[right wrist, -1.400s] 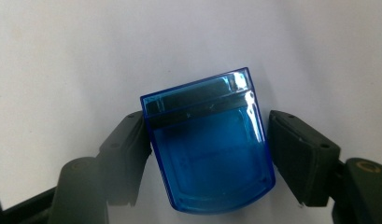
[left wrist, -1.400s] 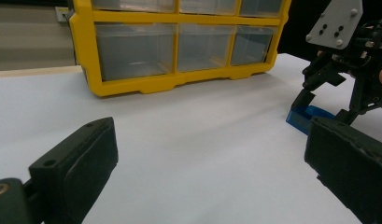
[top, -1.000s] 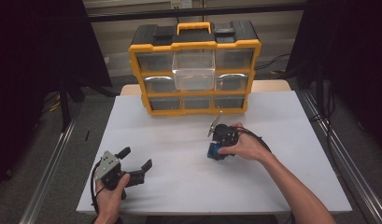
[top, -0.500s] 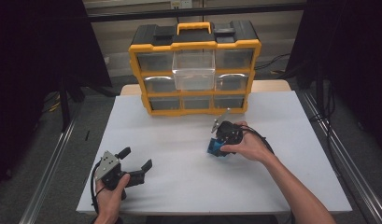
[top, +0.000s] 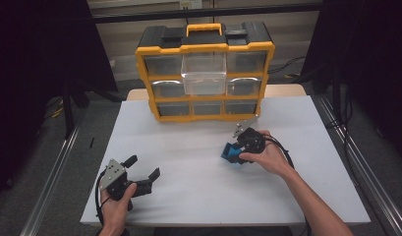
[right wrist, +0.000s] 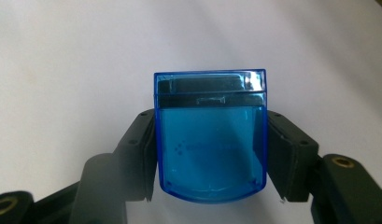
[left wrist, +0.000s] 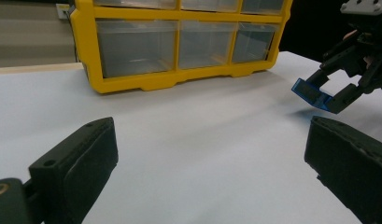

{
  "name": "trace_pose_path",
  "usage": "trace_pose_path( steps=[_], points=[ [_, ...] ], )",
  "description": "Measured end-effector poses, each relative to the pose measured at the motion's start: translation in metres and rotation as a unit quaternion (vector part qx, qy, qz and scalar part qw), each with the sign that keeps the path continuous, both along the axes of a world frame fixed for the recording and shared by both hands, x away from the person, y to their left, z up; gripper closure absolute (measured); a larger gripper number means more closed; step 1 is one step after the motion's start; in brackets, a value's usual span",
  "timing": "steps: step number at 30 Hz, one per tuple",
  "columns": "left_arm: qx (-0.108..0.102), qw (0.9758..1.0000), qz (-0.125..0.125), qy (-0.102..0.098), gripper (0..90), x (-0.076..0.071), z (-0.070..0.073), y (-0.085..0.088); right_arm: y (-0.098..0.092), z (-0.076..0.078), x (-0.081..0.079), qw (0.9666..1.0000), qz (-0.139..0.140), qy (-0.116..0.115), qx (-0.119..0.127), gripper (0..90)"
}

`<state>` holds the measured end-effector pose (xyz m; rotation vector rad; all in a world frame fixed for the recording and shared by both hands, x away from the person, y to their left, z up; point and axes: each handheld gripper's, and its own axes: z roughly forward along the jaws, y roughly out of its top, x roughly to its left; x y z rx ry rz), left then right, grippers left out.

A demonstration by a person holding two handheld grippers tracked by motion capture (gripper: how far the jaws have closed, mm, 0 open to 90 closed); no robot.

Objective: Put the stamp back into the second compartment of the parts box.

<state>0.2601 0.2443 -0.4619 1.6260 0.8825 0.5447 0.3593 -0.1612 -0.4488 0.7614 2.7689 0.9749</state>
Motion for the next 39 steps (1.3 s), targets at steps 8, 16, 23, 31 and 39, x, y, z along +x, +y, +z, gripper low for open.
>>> trace_pose_path(
  steps=[8,16,23,31,39],
  points=[
    [0.002,1.0,0.002,-0.001,2.9,0.0,0.001,0.0,-0.014,0.004,-0.006,0.9987,-0.032,-0.019,0.034,41.7],
    [-0.002,1.0,-0.001,0.001,2.9,-0.001,0.0,-0.001,-0.022,0.014,-0.009,0.9948,-0.048,-0.042,0.08,41.7],
    [0.005,1.0,-0.007,-0.004,2.9,-0.002,0.001,-0.001,-0.027,0.028,-0.013,0.9898,-0.049,-0.053,0.123,41.7],
    [-0.003,1.0,0.001,-0.003,2.9,-0.001,0.001,-0.001,-0.034,0.043,-0.017,0.985,-0.054,-0.068,0.149,41.8],
    [-0.002,1.0,0.002,-0.001,2.9,0.0,0.0,-0.001,-0.042,0.062,-0.022,0.9779,-0.055,-0.086,0.182,41.7]
  ],
)
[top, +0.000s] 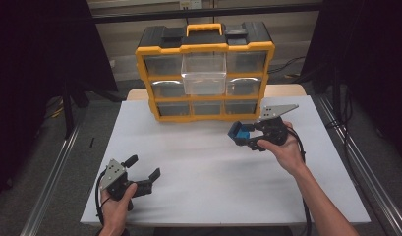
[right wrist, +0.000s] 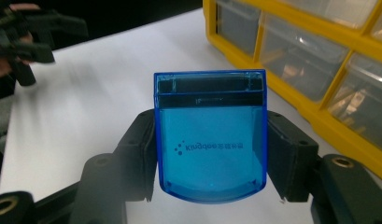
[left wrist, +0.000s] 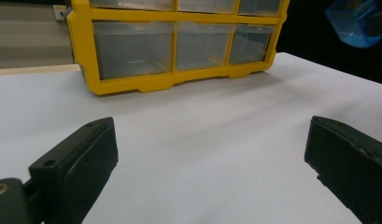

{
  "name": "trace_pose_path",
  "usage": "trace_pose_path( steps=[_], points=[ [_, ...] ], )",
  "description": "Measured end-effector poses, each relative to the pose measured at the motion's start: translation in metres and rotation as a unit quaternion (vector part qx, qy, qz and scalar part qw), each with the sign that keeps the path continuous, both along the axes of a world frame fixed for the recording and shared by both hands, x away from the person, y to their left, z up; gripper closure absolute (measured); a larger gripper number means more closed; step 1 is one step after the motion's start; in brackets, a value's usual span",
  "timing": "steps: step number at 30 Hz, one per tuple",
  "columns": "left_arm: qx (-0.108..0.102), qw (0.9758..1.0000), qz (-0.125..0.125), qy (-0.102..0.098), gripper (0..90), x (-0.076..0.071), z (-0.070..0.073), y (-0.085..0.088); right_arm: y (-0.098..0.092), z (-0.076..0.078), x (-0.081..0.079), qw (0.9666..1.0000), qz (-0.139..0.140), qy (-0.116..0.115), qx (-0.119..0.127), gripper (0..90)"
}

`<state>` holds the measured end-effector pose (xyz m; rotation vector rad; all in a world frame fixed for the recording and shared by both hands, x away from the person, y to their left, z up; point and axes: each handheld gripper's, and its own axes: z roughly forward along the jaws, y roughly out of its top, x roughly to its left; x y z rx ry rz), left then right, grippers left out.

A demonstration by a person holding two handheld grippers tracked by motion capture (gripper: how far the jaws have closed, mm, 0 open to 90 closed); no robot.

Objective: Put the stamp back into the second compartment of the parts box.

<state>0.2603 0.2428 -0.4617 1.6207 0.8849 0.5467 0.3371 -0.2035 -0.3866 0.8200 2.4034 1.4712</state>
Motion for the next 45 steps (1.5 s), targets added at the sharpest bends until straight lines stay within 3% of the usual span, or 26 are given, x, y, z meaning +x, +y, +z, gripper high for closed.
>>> trace_pose_path(
  steps=[8,14,37,39,45],
  points=[
    [0.001,1.0,-0.002,0.001,2.9,0.001,0.0,-0.001,0.004,0.019,-0.001,0.9994,0.013,-0.021,0.023,41.7],
    [0.001,1.0,0.0,0.001,2.9,0.001,0.0,-0.001,0.005,0.029,-0.001,0.999,0.017,-0.031,0.026,41.7],
    [0.015,0.9999,-0.005,-0.002,3.1,0.001,0.001,0.001,0.005,0.088,0.003,0.9973,0.024,-0.069,0.013,41.8],
    [0.005,1.0,-0.006,-0.002,3.1,0.001,0.0,0.0,0.006,0.095,0.003,0.997,0.025,-0.072,0.012,41.7],
    [0.005,1.0,-0.004,-0.004,3.1,0.001,0.001,0.0,0.01,0.11,0.004,0.9966,0.027,-0.079,0.003,41.7]
  ],
)
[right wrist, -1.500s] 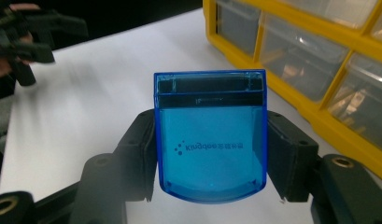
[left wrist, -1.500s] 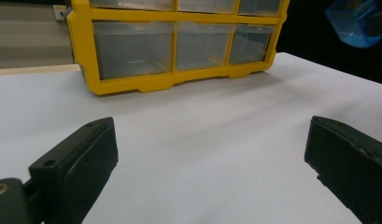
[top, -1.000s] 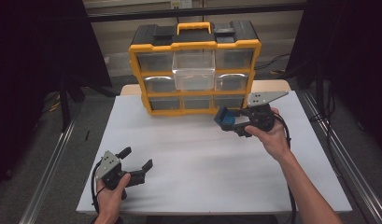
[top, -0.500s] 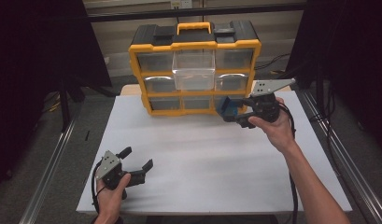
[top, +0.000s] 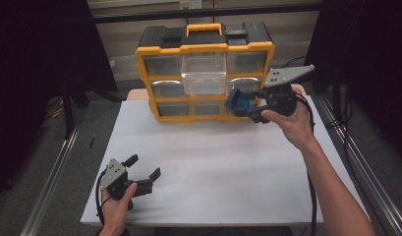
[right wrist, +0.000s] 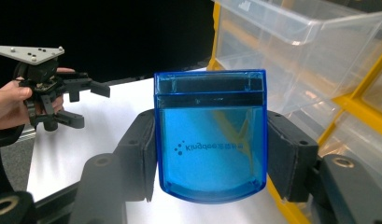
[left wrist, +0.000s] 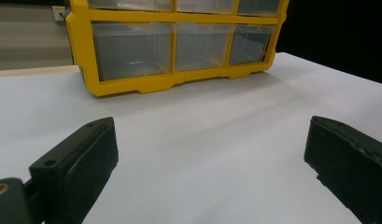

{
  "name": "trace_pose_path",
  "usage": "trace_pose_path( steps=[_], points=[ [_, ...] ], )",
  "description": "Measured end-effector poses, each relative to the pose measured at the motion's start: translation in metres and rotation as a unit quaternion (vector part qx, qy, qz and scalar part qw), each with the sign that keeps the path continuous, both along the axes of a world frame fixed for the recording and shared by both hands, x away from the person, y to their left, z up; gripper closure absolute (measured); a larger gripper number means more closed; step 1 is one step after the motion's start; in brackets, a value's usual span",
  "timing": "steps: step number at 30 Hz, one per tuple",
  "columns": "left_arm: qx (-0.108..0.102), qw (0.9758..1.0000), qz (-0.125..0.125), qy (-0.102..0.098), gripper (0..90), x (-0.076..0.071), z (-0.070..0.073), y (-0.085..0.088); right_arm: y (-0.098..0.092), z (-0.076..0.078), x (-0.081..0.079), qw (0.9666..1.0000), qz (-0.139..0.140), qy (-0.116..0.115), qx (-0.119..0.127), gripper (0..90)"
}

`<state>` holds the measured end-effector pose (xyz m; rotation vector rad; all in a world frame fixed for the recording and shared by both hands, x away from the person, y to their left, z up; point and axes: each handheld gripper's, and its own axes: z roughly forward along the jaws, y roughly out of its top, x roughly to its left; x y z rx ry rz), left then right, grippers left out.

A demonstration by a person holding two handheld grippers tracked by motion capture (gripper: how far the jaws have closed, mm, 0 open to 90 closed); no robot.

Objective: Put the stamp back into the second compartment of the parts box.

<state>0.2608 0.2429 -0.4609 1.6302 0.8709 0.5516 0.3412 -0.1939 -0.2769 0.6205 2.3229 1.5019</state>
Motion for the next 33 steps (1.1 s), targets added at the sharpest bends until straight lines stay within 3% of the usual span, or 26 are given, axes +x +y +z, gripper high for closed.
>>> trace_pose_path(
  steps=[9,19,33],
  points=[
    [-0.001,1.0,0.005,-0.002,3.1,0.0,0.0,0.0,-0.003,0.012,0.01,1.0,-0.005,0.006,-0.004,41.8],
    [0.001,1.0,0.007,-0.002,3.4,0.0,0.0,0.0,-0.005,0.036,0.022,0.9995,-0.011,0.01,-0.029,41.7],
    [-0.006,0.9999,0.006,-0.008,3.4,-0.001,0.001,0.002,0.011,0.061,0.042,0.9983,-0.005,0.017,-0.056,41.7]
  ],
)
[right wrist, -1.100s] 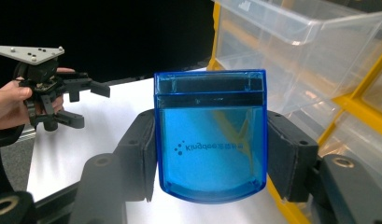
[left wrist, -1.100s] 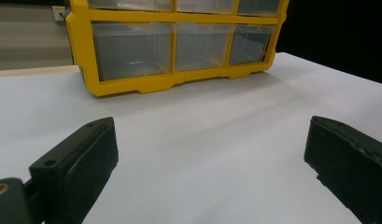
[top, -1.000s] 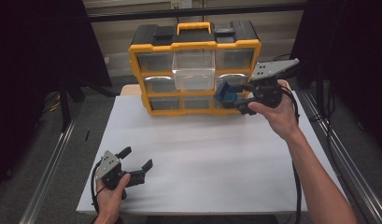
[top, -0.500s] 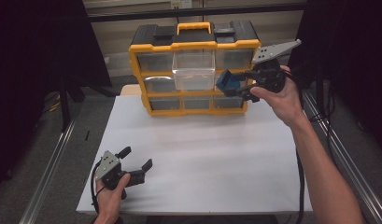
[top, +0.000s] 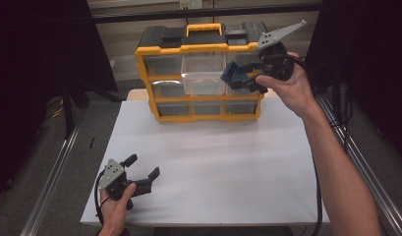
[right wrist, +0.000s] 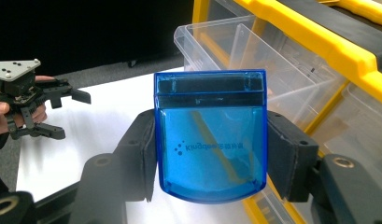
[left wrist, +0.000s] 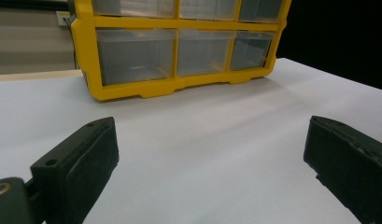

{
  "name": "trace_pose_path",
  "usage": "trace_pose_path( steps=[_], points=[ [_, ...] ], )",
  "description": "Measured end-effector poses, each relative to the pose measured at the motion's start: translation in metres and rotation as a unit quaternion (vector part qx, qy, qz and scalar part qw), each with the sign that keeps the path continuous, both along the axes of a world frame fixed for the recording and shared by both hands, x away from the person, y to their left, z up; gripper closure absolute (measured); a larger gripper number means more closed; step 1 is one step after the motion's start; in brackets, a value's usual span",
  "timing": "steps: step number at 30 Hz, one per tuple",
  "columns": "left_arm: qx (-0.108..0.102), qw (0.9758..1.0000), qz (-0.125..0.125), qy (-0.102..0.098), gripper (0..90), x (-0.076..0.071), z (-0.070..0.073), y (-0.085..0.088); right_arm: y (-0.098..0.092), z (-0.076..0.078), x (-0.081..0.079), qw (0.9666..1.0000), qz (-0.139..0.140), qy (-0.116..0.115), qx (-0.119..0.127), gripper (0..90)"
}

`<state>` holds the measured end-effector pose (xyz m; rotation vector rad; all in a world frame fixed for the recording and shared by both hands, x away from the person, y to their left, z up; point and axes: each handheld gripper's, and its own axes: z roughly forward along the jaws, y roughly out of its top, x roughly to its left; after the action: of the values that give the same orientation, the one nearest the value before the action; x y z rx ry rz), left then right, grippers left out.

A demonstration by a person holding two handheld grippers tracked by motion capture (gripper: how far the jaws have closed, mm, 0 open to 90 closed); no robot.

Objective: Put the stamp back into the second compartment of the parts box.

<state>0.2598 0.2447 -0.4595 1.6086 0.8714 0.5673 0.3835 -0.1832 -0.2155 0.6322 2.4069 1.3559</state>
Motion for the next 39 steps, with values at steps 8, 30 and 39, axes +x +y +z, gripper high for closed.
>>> trace_pose_path(
  steps=[8,30,39],
  points=[
    [-0.001,1.0,0.0,-0.001,3.4,0.0,0.0,0.0,0.013,0.015,0.008,0.9997,0.008,-0.002,-0.023,41.7],
    [0.0,1.0,0.002,0.0,3.5,-0.001,0.0,0.001,0.058,0.045,0.044,0.9949,0.009,0.016,-0.099,41.8],
    [-0.017,0.9998,0.009,0.002,3.5,-0.002,0.0,0.0,0.071,0.049,0.067,0.9891,-0.011,0.051,-0.138,41.7]
  ],
)
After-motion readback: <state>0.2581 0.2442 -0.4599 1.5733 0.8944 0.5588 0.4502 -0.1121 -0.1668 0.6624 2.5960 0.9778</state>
